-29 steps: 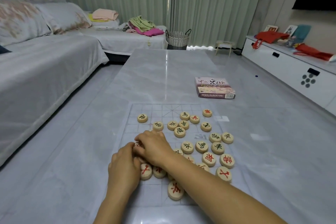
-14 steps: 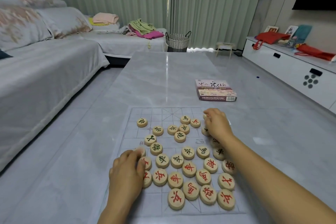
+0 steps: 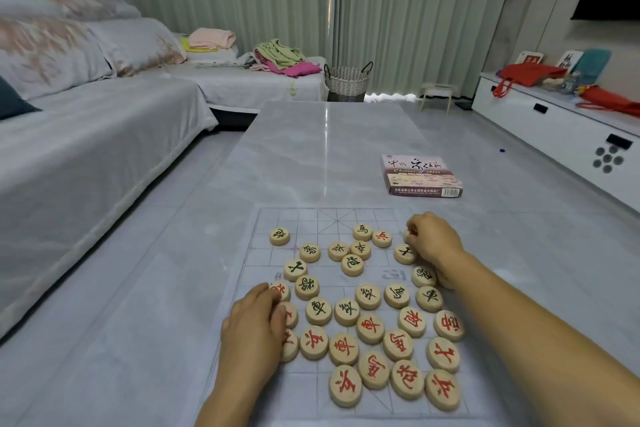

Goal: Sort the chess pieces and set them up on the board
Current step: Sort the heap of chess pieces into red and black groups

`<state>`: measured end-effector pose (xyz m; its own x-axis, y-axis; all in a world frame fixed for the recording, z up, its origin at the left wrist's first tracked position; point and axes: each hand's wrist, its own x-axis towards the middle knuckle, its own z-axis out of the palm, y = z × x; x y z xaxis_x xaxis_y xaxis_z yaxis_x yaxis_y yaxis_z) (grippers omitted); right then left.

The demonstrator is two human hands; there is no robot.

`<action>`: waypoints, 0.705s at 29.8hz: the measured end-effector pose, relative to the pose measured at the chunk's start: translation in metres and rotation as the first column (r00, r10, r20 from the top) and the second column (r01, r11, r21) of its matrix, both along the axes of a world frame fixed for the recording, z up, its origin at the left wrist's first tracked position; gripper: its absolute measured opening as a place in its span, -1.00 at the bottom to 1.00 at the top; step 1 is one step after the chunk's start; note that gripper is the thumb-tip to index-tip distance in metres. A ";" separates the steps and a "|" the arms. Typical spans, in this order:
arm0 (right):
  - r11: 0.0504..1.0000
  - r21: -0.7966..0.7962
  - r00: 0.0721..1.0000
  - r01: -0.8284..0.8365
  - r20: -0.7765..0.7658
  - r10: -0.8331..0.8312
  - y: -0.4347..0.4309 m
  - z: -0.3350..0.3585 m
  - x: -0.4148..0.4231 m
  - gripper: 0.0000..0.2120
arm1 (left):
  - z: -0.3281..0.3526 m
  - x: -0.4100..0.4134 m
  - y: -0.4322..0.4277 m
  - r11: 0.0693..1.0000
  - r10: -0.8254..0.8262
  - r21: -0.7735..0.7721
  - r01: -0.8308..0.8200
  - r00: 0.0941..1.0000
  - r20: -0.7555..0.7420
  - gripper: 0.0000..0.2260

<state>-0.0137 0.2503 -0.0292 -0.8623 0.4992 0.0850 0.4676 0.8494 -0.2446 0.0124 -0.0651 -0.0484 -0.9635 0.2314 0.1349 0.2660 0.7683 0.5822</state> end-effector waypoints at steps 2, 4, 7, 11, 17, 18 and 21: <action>0.995 -0.096 0.991 0.020 -0.130 -0.033 -0.009 0.006 0.005 -0.72 | 0.001 0.002 0.000 1.000 -0.007 0.007 0.007 1.000 -0.016 -0.73; 0.965 -0.249 0.965 -0.084 -0.263 0.016 -0.033 0.015 0.009 -0.75 | 0.004 0.004 0.000 1.000 0.002 -0.030 -0.003 0.999 -0.047 -0.76; 0.856 -0.363 0.910 -0.369 -0.329 0.252 -0.093 0.027 0.020 -0.75 | 0.008 0.008 0.001 0.995 0.010 -0.093 -0.018 0.996 -0.086 -0.85; 0.770 -0.257 0.805 -0.585 -0.303 0.510 -0.156 0.018 0.021 -0.76 | 0.009 0.009 -0.003 0.999 0.017 -0.027 -0.018 0.999 -0.036 -0.97; 0.772 -0.191 0.794 -0.606 -0.215 0.569 -0.198 -0.003 -0.002 -0.72 | 0.007 0.006 -0.007 0.991 0.065 0.116 -0.067 0.998 0.016 -0.98; 0.777 -0.162 0.792 -0.608 -0.187 0.581 -0.200 -0.005 -0.005 -0.73 | 0.008 0.006 -0.006 0.985 0.094 0.140 -0.096 0.995 0.019 -0.96; 0.769 -0.161 0.784 -0.619 -0.182 0.593 -0.198 -0.010 -0.005 -0.76 | 0.006 0.004 -0.004 0.985 0.095 0.144 -0.096 0.995 0.013 -0.77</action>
